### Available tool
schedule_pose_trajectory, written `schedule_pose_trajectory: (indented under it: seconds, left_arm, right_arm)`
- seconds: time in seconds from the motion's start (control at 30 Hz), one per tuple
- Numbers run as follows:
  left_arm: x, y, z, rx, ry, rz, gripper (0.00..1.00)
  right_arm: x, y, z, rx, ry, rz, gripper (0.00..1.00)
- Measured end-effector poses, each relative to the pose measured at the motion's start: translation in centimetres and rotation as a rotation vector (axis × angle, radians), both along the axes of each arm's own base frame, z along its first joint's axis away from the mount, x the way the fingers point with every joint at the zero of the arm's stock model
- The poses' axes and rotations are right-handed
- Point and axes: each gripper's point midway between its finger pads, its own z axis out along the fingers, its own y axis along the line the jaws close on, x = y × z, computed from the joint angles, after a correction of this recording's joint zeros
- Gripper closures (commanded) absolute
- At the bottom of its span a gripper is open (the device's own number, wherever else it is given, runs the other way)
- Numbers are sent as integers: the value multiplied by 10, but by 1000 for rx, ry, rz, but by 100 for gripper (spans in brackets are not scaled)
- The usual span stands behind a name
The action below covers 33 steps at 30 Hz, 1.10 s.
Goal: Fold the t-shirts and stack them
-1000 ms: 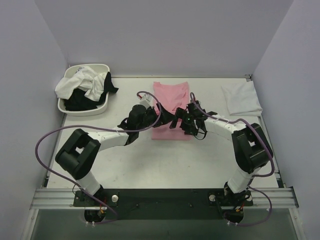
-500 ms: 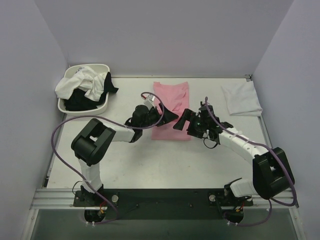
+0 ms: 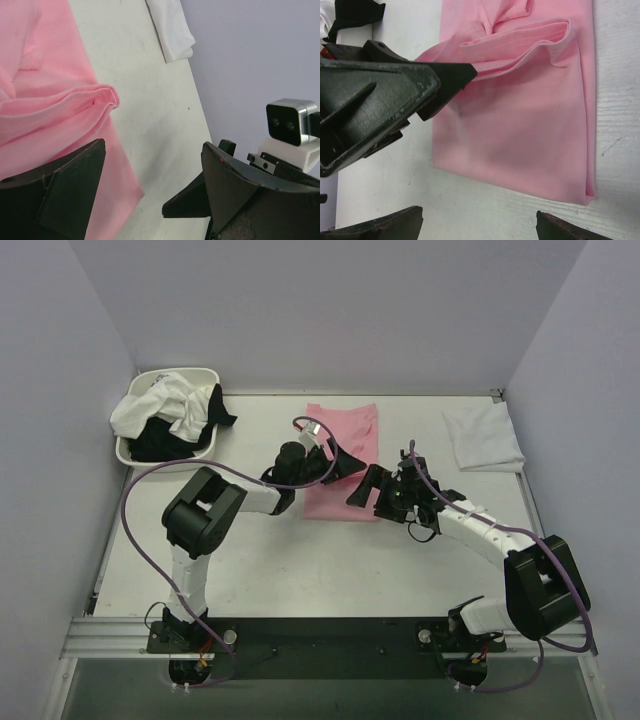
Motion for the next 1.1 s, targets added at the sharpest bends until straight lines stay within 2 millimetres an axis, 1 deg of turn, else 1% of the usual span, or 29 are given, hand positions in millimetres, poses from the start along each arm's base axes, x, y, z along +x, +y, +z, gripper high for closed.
schedule_pose_trajectory:
  seconds: [0.13,0.33,0.47,0.67,0.83,0.93,1.1]
  left_arm:
    - [7,-5,0,-5,-6,-8,13]
    - [5,-6,-4,-2,4,-20,13]
    - [1,-6,-6,-1,11,-35,14]
    - [-12,-3,-19,15,50,-60,14]
    - [-16,-3,-25,30,84,-70,14]
    - [-12,-6,-24,33,93,-76,15]
    - [7,-10,-22,31,92,-70,15]
  right_arm:
    - [-2,-1,-3,-1,7,2,2]
    - [-3,0,-3,-1,7,4,3]
    - [-3,0,-2,1,8,7,2]
    - [-5,3,-3,1,9,14,3]
    - [-6,4,-3,1,9,20,3]
    - [-6,4,-3,1,9,20,3]
    - [-7,4,-4,-1,11,20,2]
